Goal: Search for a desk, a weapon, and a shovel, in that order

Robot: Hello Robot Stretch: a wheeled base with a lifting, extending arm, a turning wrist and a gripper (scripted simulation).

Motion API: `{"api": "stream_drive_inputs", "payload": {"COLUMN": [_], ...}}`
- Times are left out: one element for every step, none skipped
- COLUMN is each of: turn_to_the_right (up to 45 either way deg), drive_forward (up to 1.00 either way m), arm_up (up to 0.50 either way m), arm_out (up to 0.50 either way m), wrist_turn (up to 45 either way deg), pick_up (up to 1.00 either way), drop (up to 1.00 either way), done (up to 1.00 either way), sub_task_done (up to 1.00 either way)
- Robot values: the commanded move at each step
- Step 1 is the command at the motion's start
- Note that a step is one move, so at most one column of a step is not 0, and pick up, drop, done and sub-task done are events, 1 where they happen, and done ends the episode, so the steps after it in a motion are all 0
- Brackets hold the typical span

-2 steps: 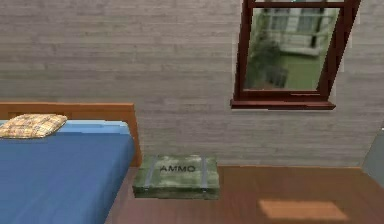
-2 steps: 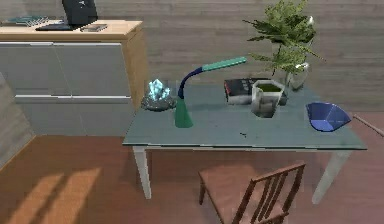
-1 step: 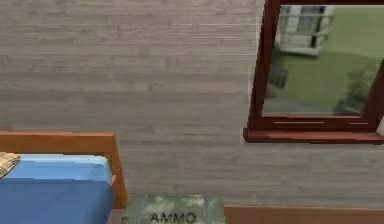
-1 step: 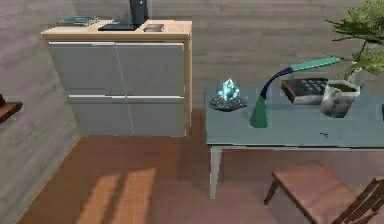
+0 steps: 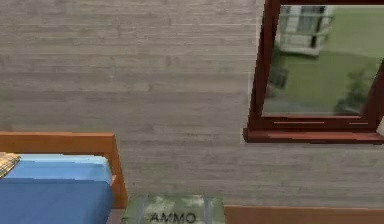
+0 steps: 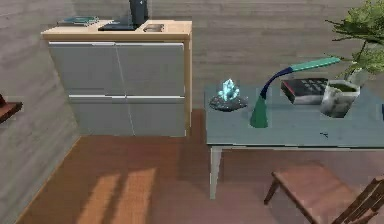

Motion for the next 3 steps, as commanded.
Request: {"api": "stream_drive_inputs", "payload": {"turn_to_the_right": [45.0,45.0,45.0], "drive_forward": [0.00,0.00,0.00], "arm_up": [0.00,0.00,0.00], "arm_out": [0.00,0.00,0.00], "wrist_turn": [0.0,0.0,0.0], "pick_up": [0.00,0.00,0.00], "drop": [0.00,0.00,0.00], "done": [0.00,0.00,0.00], "sub_task_done": [0.00,0.00,0.00]}}
